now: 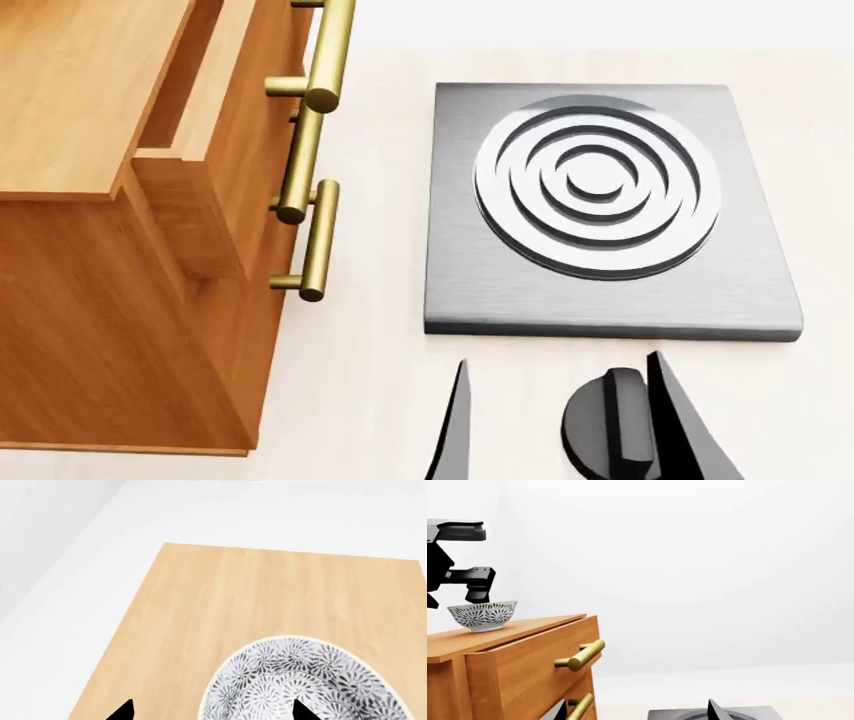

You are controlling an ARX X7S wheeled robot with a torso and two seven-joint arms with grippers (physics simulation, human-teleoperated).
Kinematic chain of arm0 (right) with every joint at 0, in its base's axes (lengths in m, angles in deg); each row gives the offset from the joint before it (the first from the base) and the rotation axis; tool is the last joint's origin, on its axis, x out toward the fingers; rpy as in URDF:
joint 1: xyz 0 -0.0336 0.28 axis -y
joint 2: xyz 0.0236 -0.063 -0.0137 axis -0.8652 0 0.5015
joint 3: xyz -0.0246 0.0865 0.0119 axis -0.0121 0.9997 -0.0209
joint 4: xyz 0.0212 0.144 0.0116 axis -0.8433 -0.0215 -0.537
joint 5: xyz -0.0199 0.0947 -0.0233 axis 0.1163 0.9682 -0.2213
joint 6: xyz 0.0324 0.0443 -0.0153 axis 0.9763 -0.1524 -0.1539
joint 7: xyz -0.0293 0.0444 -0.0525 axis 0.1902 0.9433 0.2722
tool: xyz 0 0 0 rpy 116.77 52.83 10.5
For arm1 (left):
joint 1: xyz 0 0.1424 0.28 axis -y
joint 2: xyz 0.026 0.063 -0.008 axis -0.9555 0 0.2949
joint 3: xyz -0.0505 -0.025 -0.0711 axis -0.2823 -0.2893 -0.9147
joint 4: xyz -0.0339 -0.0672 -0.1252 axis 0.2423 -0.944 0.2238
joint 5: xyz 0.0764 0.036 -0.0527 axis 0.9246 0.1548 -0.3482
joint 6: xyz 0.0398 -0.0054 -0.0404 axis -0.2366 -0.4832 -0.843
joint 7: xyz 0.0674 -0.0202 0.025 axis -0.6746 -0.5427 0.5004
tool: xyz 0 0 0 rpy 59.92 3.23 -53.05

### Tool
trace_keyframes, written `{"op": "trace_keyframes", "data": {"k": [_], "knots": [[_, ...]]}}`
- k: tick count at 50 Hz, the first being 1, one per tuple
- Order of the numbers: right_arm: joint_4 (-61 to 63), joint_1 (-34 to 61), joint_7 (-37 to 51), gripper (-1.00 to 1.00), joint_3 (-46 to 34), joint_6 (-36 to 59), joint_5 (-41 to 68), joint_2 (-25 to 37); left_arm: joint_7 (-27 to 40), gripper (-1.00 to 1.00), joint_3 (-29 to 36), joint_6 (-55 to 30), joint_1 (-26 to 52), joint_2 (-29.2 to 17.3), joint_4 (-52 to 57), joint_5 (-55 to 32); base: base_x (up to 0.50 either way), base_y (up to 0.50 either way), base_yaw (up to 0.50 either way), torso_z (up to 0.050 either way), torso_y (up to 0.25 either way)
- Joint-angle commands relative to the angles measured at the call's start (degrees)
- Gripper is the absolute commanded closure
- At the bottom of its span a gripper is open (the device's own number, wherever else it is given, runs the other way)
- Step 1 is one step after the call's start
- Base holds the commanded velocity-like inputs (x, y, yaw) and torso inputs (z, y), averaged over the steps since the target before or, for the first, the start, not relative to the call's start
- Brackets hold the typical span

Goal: Pick the akita bowl on the wooden cabinet and place it on the plate.

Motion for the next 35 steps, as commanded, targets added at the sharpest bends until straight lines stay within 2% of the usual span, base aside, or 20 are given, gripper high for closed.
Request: {"op": "trace_keyframes", "data": {"k": [1, 5, 9, 12, 23, 26, 32, 34, 35], "knots": [[0.0, 0.0, 0.2, -1.00, -0.1, -0.2, 0.1, 0.2, -1.8, -1.00, 1.1, -0.1, -0.9, -0.1, -0.1, 0.2, 0.00, 0.00, 0.00, 0.000, 0.000], [-0.1, 0.0, 0.2, -1.00, -0.2, -0.3, 0.1, 0.3, -1.4, -1.00, 0.5, 0.3, -1.8, -0.5, -0.1, -0.1, 0.00, 0.00, 0.00, 0.000, 0.000], [-0.3, 0.0, 0.2, -1.00, -0.2, -0.5, 0.1, 0.3, 3.9, -1.00, 1.1, 2.1, -2.4, -0.6, -0.1, 1.5, 0.00, 0.00, 0.00, 0.000, 0.000], [-0.5, 0.0, 0.2, -1.00, -0.4, -0.5, 0.0, 0.3, 3.9, -1.00, -0.8, 1.5, -2.8, -1.3, -0.1, 0.0, 0.00, 0.00, 0.00, 0.000, 0.000], [-1.0, 0.1, 0.3, -1.00, -0.5, -0.8, 0.2, 0.4, 3.3, -1.00, -1.8, 1.1, -5.6, -1.7, -0.1, -0.6, 0.00, 0.00, 0.00, 0.000, -0.002], [-1.0, 0.1, 0.4, -1.00, -0.6, -0.7, 0.0, 0.4, 6.0, -1.00, -4.1, -3.4, -6.3, -2.0, -0.1, -1.0, 0.00, 0.00, 0.00, 0.000, -0.004], [-1.0, 0.2, 0.5, -1.00, -0.6, -0.8, 0.1, 0.5, 5.5, -1.00, -5.7, -4.2, -6.8, -2.3, -0.1, -1.2, 0.00, 0.00, 0.00, 0.000, -0.002], [-1.1, 0.2, 0.5, -1.00, -0.5, -0.9, 0.2, 0.5, 2.1, -1.00, -3.0, -2.6, -6.8, -1.7, -0.1, -0.2, 0.00, 0.00, 0.00, 0.000, 0.000], [-1.1, 0.2, 0.6, -1.00, -0.6, -0.9, 0.2, 0.5, 2.7, 1.00, -2.9, -2.0, -6.7, -1.6, -0.1, 0.1, 0.00, 0.00, 0.00, 0.000, 0.000]]}}
